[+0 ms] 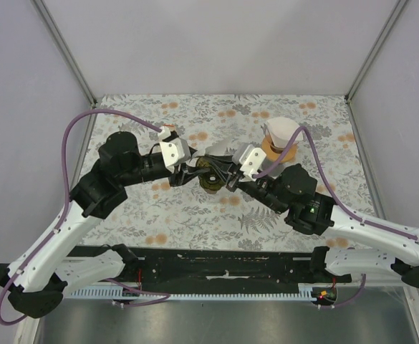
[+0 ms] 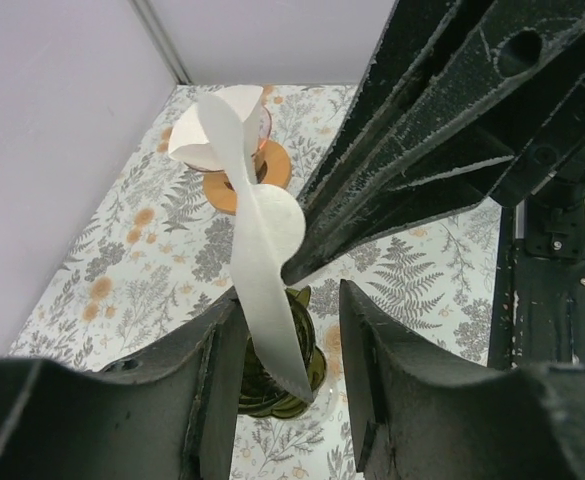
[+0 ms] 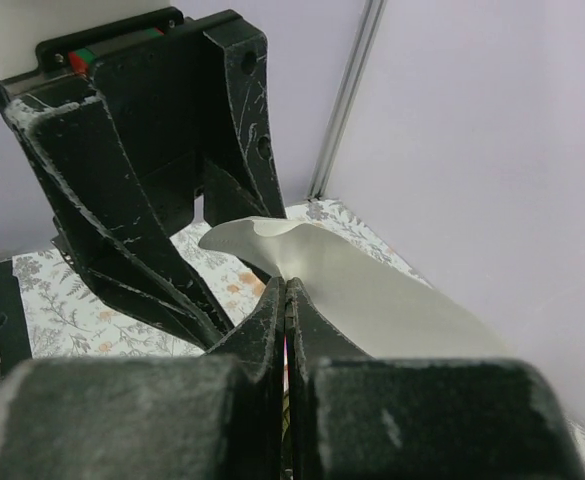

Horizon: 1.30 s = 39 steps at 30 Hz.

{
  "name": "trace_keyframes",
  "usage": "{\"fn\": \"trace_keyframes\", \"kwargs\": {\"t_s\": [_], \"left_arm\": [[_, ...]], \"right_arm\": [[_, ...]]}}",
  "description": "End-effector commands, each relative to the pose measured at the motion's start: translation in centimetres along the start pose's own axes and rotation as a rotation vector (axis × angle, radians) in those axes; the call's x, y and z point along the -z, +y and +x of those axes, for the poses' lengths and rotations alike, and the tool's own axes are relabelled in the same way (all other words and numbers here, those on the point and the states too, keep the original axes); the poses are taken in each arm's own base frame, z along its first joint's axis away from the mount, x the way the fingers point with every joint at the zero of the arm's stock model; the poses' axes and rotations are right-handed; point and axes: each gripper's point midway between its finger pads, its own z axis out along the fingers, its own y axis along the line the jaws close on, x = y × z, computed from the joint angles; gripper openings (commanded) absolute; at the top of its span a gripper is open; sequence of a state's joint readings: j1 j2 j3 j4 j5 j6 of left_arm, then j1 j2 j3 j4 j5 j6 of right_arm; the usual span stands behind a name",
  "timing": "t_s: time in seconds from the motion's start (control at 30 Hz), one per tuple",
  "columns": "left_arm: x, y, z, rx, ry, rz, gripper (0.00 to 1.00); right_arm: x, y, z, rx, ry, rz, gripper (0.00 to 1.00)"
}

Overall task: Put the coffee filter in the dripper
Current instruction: Place the coffee filter in the coffee dripper.

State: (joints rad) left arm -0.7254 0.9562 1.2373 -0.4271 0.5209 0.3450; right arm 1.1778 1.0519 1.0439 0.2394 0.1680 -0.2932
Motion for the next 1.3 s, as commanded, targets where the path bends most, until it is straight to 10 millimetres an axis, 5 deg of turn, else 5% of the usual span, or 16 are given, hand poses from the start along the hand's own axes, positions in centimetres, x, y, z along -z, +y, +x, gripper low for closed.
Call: {"fn": "trace_keyframes", "kwargs": {"t_s": [0.0, 0.17, 0.37, 0.53, 0.77, 0.87, 0.9, 0.97, 1.07, 1.27], "left_arm": [[0.1, 1.8, -2.6, -0.061, -0.066, -0.079, 0.48], [1.1, 3.1, -2.5, -0.111, -0.039, -0.165, 0.53], [0.8, 0.1, -3.8, -0.081, -0.113, -0.002, 0.57], [-0.2, 0.1, -3.7, -0.019, -0.113, 0.02, 0.54], [-0.4, 0.4, -3.5, -0.02, -0.114, 0.005, 0.02], [-0.2, 1.1, -3.4, -0.052, -0.105, -0.033, 0.02], [-0.1, 1.6, -3.3, -0.077, -0.098, -0.061, 0.02], [0.3, 3.2, -2.7, -0.164, -0.068, -0.147, 0.02], [1.5, 5.9, -1.6, -0.497, -0.011, -0.281, 0.02], [3.3, 7.0, -3.8, -1.146, -0.042, -0.528, 0.02]], "right_arm": [[0.0, -0.4, -3.4, -0.042, -0.098, 0.001, 0.0], [1.0, -1.6, -3.8, -0.042, -0.098, 0.029, 0.0], [0.9, -1.3, -4.4, -0.068, -0.123, 0.011, 0.0], [0.4, -0.8, -4.7, -0.085, -0.139, -0.012, 0.0], [0.5, 0.0, -4.5, -0.085, -0.134, -0.063, 0.0], [0.7, 0.3, -4.1, -0.092, -0.112, -0.097, 0.0], [0.8, 0.1, -3.6, -0.1, -0.093, -0.093, 0.02], [1.4, -0.2, -3.1, -0.12, -0.063, -0.101, 0.23], [2.9, -0.6, -2.6, -0.158, -0.042, -0.125, 0.5], [4.8, -0.5, -1.7, -0.341, 0.022, -0.265, 0.73]]}}
